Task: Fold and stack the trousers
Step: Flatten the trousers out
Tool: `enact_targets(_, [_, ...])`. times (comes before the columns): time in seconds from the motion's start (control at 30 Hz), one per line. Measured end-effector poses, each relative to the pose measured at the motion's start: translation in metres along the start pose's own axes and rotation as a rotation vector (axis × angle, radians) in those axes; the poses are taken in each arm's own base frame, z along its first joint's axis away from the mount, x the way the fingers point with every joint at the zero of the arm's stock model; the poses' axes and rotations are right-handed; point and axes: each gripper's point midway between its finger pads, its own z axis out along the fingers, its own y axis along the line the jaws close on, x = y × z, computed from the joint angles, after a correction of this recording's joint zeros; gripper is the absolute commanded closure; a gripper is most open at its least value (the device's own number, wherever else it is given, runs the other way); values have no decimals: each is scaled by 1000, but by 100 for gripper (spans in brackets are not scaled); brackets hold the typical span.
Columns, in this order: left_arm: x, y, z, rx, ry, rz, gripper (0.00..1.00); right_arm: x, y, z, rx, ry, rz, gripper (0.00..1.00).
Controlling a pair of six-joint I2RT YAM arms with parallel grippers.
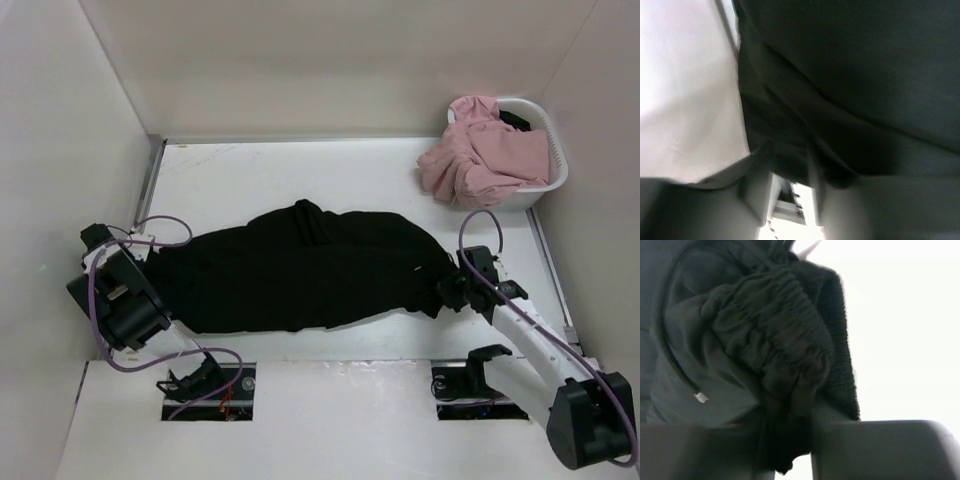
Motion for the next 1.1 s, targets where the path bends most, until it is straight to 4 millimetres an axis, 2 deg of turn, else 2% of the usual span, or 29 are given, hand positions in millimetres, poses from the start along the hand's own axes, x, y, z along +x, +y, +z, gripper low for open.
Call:
enact_targets(0.03, [2,3,3,-4,5,-3,94,-6,2,0,-9,-12,14,96])
enact_targets(0.07, [2,5,5,-5,6,-1,98,-12,3,0,-14,-23,19,99])
enact_targets(0.17, [1,11,7,-19,0,-8,100,-39,16,-6,-23,-43,-1,100])
enact_targets(0.23, [-3,16,5,-33,-11,-10,100,-69,46,-21,-52,-79,-66,100])
enact_targets(0.3, [-13,26,-2,-54,-34,-8,100,-108,96,-50,-129,-141,-155,100])
enact_targets(0.33, [-23,36,-9,-84,-50,0,100,-131,127,-70,-181,-191,-205,100])
enact_targets(0.4, [-50,67,-34,-170,-114,9,100,-177,179,-116,-285,-319,-282,100])
enact_targets(0.47, [-80,98,-68,-261,-196,16,100,-208,213,-161,-368,-435,-338,99])
enact_targets(0.53, [-100,118,-108,-346,-276,24,100,-218,224,-191,-413,-504,-376,97])
enact_targets(0.57, [-107,122,-126,-379,-308,32,99,-215,222,-198,-422,-514,-392,97])
enact_targets(0.63, [-111,117,-153,-409,-349,59,88,-199,209,-193,-415,-486,-418,94])
enact_targets(0.7, [-111,93,-164,-388,-370,110,70,-171,186,-170,-377,-403,-443,93])
enact_targets(0.77, [-116,45,-161,-298,-389,207,46,-143,157,-140,-315,-303,-460,93])
enact_targets(0.8, [-122,16,-158,-240,-405,269,40,-131,142,-126,-281,-253,-463,93])
enact_targets(0.9, [-136,-97,-149,-19,-473,528,34,-109,105,-96,-185,-146,-452,93])
enact_targets(0.97, [-131,-164,-148,110,-513,701,33,-106,95,-91,-160,-122,-439,93])
enact_targets(1.03, [-115,-215,-150,216,-523,856,33,-109,96,-92,-167,-132,-433,93])
enact_targets(1.1, [-97,-249,-151,293,-506,973,32,-110,97,-95,-175,-142,-431,93])
